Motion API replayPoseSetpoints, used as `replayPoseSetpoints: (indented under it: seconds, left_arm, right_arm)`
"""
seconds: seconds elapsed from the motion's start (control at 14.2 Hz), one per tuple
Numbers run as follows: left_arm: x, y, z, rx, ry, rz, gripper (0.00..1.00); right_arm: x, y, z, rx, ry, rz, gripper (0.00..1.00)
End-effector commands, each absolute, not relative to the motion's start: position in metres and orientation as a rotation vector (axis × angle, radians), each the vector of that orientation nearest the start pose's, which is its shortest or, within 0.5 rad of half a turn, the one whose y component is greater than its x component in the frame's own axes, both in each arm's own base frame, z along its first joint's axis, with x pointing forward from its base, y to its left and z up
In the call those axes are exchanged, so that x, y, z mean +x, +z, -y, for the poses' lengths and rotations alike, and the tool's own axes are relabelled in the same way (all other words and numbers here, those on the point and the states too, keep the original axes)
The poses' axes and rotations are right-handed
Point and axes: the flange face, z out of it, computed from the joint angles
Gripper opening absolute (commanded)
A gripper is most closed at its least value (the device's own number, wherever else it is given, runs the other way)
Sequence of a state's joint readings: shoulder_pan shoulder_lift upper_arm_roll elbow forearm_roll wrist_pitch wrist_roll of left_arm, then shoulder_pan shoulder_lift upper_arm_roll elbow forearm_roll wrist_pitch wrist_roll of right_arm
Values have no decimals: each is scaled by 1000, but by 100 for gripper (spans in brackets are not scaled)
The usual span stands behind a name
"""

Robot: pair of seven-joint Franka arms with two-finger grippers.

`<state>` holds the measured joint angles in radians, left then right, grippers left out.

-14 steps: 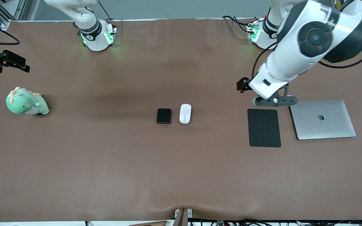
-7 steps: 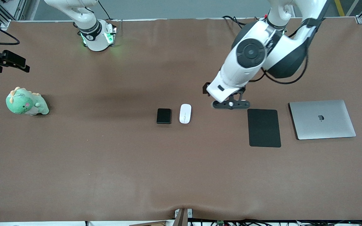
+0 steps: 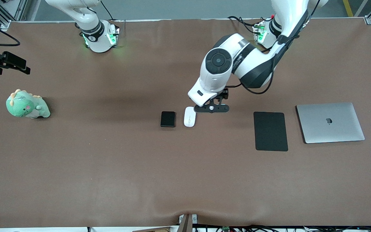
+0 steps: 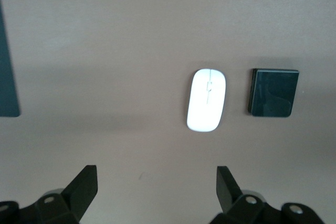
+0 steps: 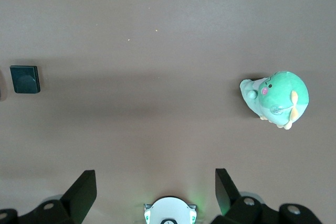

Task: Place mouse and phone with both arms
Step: 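Move the left gripper over the white mouse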

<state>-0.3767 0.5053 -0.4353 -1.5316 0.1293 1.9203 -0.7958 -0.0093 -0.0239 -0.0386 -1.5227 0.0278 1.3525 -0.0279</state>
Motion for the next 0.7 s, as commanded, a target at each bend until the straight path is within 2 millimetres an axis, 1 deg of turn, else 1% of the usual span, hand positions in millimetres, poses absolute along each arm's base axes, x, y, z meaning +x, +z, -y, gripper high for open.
replayPoseSetpoints:
  seconds: [0.0,0.14,0.21,0.35,0.42,0.49,0.56,0.63]
  left_arm:
    - [500,345,482,-3150,112,-31,100]
    - [500,320,491,-3164,107,-37,100]
    - [500,307,496,-3181,105,-40,100]
    - [494,288,506,-3188,112,-64,100]
    - [490,281,511,-3184,105,-87,100]
    - [490,276,512,-3172,81,-99,100]
    - [489,272,513,-3160,62,-87,100]
    - [485,266,517,-3157,48,-76,100]
  right_arm:
    - [518,648,29,-3104,212,-28,100]
    - [522,648,29,-3098,209,-29,100]
    - [526,644,30,-3097,219,-29,100]
    - [540,618,24,-3098,296,-13,100]
    - [543,614,25,-3100,306,-13,100]
    - [545,612,25,-3099,306,-11,100]
    - [545,613,25,-3098,299,-11,100]
    - [547,608,25,-3100,313,-11,100]
